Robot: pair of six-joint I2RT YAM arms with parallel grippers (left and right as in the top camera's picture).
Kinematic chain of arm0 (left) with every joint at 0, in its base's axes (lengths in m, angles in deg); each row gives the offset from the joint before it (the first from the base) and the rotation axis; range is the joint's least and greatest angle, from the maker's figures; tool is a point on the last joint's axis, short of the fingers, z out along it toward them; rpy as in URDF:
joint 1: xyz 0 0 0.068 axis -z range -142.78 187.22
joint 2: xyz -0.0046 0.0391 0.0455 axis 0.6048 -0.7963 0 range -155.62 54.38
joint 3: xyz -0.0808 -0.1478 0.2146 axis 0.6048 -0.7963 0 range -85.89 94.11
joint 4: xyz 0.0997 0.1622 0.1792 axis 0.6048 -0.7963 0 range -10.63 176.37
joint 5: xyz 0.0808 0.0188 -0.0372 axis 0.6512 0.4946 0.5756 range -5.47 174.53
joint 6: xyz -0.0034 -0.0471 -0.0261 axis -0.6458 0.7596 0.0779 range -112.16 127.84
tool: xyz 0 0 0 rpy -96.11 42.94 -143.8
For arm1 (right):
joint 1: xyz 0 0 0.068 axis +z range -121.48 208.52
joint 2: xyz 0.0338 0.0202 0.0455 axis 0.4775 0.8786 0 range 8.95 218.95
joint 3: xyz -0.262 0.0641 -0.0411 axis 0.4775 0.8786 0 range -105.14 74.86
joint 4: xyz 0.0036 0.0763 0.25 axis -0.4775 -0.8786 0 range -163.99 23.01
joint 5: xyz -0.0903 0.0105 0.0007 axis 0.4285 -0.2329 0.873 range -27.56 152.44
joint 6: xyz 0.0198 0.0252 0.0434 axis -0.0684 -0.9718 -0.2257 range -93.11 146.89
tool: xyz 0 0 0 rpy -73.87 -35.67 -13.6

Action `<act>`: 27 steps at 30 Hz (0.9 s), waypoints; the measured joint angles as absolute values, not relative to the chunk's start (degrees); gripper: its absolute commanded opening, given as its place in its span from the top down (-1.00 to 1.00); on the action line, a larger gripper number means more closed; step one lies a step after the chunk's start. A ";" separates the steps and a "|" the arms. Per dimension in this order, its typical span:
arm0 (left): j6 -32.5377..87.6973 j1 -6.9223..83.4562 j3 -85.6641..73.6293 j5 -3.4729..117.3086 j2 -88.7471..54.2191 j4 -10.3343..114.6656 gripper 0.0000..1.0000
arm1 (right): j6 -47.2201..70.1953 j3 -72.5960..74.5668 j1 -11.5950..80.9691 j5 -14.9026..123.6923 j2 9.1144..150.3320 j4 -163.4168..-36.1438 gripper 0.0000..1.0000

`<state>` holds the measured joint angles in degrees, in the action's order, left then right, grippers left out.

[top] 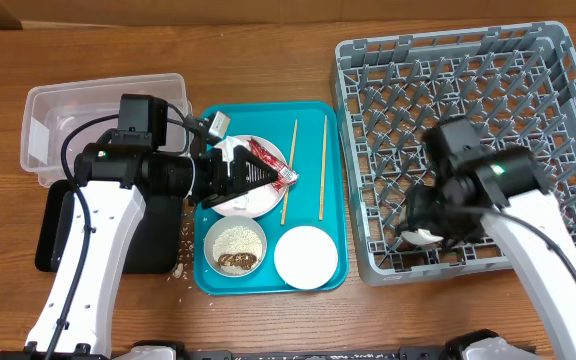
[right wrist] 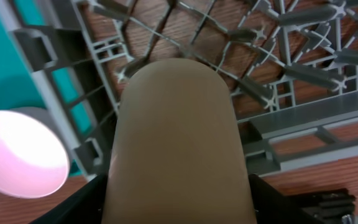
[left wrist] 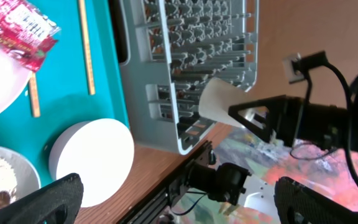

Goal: Sort waste into correct bins and load items into the dishwasher
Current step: 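Carry the white cup into the grey rack and release it, then grasp the bowl of rice and brown food with the left gripper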

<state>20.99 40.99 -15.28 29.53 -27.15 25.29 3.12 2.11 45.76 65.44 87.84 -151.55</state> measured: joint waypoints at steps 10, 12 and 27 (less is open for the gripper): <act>20.51 40.99 -15.28 30.62 -27.15 24.20 -1.00 | 2.88 2.79 45.12 66.47 93.72 -150.19 -0.75; 20.07 40.99 -15.28 30.69 -27.15 24.22 -1.00 | 2.55 2.79 44.23 66.36 93.72 -149.91 -0.75; 19.70 48.68 -15.28 38.97 -27.15 24.22 -0.86 | 2.88 -1.23 43.24 62.93 80.87 -145.82 -0.40</act>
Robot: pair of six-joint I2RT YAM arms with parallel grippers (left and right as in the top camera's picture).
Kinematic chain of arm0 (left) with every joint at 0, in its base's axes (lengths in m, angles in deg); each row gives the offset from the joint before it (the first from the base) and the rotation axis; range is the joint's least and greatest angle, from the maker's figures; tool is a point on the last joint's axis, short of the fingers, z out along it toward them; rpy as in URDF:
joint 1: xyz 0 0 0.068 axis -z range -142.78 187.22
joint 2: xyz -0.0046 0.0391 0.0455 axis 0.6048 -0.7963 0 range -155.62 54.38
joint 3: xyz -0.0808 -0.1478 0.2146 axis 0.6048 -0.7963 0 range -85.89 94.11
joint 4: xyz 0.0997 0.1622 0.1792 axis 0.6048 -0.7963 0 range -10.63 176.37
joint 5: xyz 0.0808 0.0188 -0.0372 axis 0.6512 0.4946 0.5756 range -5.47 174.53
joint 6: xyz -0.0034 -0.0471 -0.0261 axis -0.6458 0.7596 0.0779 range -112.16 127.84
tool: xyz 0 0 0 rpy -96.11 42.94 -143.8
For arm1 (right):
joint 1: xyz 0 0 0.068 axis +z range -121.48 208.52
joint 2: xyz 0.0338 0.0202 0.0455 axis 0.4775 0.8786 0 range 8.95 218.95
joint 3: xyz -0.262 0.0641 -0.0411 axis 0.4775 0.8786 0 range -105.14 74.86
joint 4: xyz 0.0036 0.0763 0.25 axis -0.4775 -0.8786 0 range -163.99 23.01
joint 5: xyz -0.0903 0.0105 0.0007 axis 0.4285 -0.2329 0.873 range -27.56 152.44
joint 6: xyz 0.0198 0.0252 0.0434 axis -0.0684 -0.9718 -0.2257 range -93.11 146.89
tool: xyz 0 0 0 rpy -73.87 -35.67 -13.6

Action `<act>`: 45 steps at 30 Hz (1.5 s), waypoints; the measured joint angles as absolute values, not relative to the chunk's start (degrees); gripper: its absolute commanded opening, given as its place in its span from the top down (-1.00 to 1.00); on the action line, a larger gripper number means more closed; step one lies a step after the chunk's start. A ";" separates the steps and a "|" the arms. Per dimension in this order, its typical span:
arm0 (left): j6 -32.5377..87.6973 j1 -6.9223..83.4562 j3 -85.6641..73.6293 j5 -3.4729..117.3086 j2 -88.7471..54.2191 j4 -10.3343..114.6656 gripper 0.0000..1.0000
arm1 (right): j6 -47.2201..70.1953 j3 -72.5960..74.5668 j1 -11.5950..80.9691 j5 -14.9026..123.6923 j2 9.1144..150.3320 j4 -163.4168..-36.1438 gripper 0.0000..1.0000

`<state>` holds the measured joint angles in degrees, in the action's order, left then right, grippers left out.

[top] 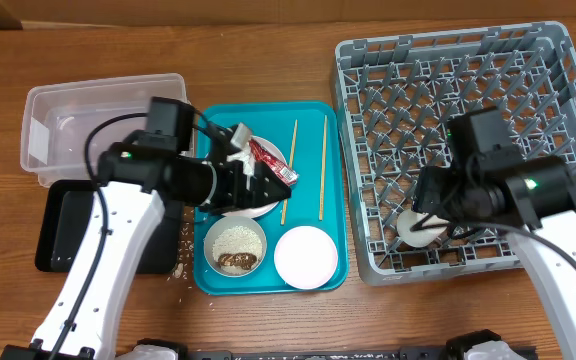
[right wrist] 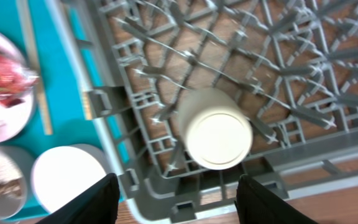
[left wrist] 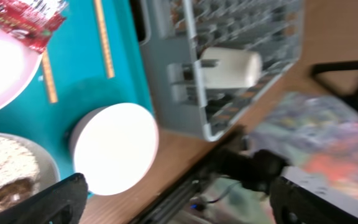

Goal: Sort waste into correct bins and load items into the dishwasher
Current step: 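Grasp the bowl of rice and brown food with the left gripper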

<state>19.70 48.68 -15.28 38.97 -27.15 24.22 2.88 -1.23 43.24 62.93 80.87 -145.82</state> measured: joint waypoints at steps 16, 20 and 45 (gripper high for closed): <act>38.56 75.98 -20.20 85.22 -31.29 26.36 -0.33 | 7.44 -1.28 43.24 46.76 73.77 -132.16 -0.61; 42.87 76.05 -21.01 89.83 -36.38 26.74 -0.13 | 7.42 -1.28 43.24 45.68 73.77 -132.42 -0.62; 47.50 67.72 -21.14 78.62 -39.46 29.51 0.92 | 7.44 -1.28 43.24 44.66 73.77 -132.62 -0.62</act>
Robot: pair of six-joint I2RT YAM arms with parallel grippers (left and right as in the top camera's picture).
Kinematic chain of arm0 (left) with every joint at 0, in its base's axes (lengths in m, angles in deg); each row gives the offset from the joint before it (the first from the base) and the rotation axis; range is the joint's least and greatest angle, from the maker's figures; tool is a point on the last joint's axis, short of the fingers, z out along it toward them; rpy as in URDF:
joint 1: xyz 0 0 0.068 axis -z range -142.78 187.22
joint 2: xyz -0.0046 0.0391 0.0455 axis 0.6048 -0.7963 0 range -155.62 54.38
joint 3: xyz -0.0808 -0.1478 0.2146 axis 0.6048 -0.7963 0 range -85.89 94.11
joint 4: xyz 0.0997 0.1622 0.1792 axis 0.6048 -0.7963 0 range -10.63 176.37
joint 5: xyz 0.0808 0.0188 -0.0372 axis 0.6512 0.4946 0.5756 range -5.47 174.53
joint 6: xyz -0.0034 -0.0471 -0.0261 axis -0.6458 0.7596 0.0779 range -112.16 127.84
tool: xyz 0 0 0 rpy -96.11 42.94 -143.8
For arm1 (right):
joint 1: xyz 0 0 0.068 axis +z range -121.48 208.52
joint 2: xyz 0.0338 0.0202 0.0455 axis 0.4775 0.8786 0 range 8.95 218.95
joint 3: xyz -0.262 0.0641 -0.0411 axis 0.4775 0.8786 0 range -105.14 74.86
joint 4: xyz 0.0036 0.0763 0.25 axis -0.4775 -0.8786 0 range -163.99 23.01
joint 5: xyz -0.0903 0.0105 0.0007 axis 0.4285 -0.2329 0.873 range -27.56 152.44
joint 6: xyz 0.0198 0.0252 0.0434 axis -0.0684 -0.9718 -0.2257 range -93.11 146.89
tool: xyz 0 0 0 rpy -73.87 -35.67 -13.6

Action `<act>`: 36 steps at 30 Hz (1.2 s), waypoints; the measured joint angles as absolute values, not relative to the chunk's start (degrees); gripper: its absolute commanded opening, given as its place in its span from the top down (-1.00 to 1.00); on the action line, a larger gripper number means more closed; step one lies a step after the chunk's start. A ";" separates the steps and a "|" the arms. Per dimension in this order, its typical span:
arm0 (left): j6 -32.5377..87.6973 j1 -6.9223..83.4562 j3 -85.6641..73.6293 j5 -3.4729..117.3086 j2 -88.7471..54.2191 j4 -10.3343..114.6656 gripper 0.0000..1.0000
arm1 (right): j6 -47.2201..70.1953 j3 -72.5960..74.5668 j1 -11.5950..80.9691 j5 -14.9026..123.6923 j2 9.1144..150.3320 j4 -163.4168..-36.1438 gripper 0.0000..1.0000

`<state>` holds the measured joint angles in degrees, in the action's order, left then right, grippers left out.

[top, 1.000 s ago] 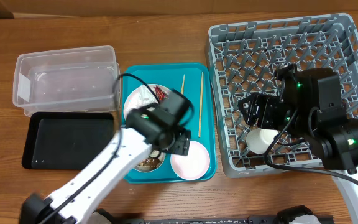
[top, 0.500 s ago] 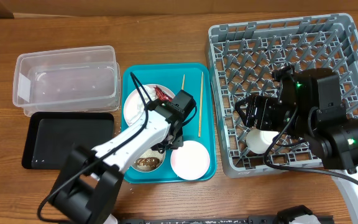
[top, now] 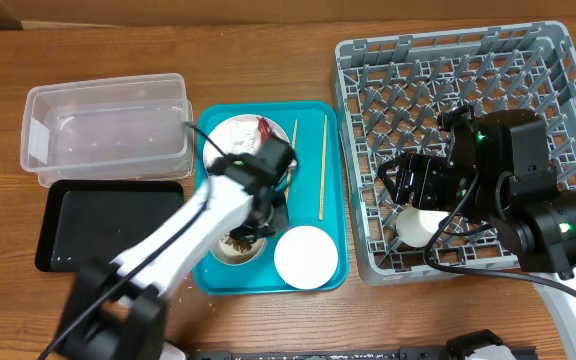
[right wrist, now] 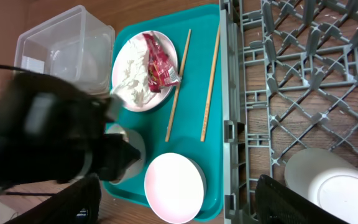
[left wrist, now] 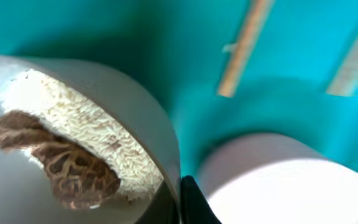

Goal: Sort waste into correct bins and load items into the dishwasher
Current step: 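Grasp the bowl of rice and brown food with the left gripper, then tip the bowl over the black tray to dump the food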

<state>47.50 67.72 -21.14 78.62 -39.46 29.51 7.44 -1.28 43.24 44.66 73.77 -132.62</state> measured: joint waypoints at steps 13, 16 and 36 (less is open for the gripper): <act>25.84 32.53 -21.14 51.21 -25.54 23.26 0.92 | 7.42 -1.28 43.24 44.64 73.77 -132.80 -0.62; 16.40 22.76 -21.60 41.68 -29.23 21.99 0.92 | 7.44 -1.28 43.24 44.64 73.77 -132.80 -0.62; -21.00 -1.13 -22.85 5.20 -55.17 5.75 0.92 | 7.44 -1.28 43.24 44.66 73.77 -133.45 -0.64</act>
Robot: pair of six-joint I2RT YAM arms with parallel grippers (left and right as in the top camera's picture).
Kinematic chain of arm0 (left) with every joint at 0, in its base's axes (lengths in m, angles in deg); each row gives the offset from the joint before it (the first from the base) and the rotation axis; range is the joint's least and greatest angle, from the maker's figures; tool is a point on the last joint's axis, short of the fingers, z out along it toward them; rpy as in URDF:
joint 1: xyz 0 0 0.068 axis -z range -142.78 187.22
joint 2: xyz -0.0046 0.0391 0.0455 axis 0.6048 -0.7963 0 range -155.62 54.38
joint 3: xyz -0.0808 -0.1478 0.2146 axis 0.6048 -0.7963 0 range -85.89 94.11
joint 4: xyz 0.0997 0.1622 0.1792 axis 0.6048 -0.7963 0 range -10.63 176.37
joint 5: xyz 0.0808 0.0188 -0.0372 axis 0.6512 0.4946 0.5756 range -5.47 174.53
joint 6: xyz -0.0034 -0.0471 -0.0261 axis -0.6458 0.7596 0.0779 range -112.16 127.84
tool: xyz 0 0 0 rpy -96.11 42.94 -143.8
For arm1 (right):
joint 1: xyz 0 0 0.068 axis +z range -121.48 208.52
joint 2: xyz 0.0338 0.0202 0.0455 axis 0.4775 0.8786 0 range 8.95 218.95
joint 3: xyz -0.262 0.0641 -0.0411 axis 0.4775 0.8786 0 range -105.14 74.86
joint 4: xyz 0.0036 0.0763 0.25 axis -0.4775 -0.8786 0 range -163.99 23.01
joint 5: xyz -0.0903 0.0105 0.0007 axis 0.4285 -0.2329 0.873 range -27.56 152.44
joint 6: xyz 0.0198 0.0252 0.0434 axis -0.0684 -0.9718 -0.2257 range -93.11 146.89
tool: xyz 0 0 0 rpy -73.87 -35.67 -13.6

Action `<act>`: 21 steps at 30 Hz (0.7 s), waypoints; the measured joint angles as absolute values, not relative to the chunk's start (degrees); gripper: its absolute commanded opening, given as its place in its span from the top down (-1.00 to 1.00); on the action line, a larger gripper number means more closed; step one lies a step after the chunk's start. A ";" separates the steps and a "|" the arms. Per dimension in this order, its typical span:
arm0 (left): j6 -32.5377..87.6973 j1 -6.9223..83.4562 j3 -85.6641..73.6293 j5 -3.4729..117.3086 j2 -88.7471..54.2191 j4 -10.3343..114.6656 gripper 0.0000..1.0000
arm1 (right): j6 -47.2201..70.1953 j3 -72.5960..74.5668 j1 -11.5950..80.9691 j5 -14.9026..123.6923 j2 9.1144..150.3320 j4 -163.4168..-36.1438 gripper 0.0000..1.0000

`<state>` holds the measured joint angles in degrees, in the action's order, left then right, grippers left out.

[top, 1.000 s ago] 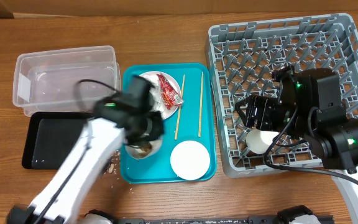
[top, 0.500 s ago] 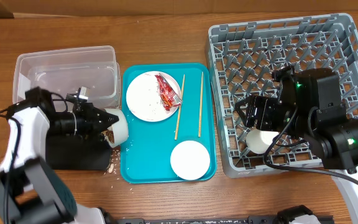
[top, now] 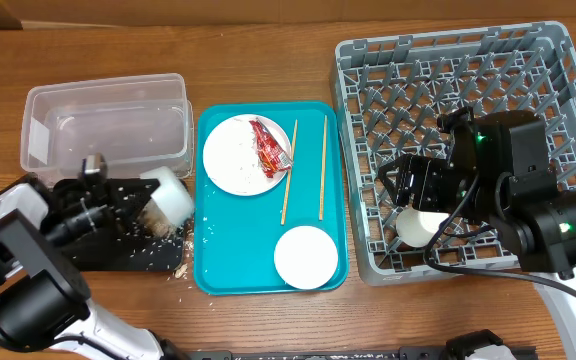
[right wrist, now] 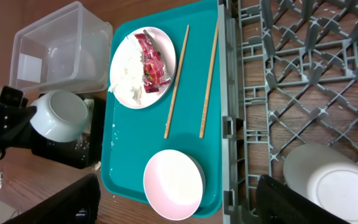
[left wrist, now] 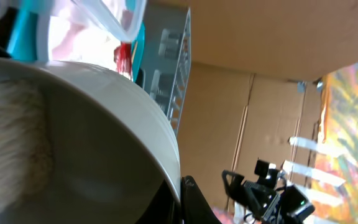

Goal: Sort waste into correct bins and load items into the dishwasher
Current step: 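Tip the bowl over the black tray to dump the food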

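My left gripper (top: 140, 207) is shut on the rim of a grey bowl (top: 171, 194), tipped on its side over the black tray (top: 78, 250), where rice lies scattered. In the left wrist view the bowl (left wrist: 104, 143) fills the frame, with rice (left wrist: 8, 143) inside it. The right gripper (top: 410, 190) hangs open above the front left of the grey rack (top: 468, 80), where a white cup (top: 418, 226) stands upside down. On the teal tray (top: 308, 200) are a plate (top: 236, 158) with a red wrapper (top: 268, 148), two chopsticks (top: 322, 165) and an upturned white bowl (top: 306, 257).
A clear plastic bin (top: 108, 125) stands behind the black tray. Loose rice grains (top: 180, 268) lie on the wooden table by the teal tray's front left corner. The right wrist view shows the cup (right wrist: 325, 180) and the white bowl (right wrist: 173, 183) below.
The grey bowl was on the teal tray with my left gripper shut on its rim. Now it is off the tray, tipped over the black tray, with rice on that tray. The right arm has not moved.
First my right gripper held the white cup over the rack's front left while the left hovered open above the plate. Then the cup stood in the rack, released. Later the left gripper was shut on the rice bowl's rim. Now that bowl is over the black tray.
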<state>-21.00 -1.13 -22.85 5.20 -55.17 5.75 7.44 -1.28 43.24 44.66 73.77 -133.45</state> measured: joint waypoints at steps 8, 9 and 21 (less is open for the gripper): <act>-25.35 -4.37 -22.89 4.77 -55.26 0.16 0.92 | 7.42 -1.28 43.24 44.64 73.77 -133.41 -0.64; -26.20 -4.37 -22.89 4.55 -55.26 1.03 0.92 | 7.44 -1.28 43.24 44.66 73.77 -133.43 -0.64; -36.34 -4.26 -22.91 3.59 -55.39 -10.29 0.92 | 7.44 -1.28 43.24 44.64 73.77 -133.43 -0.64</act>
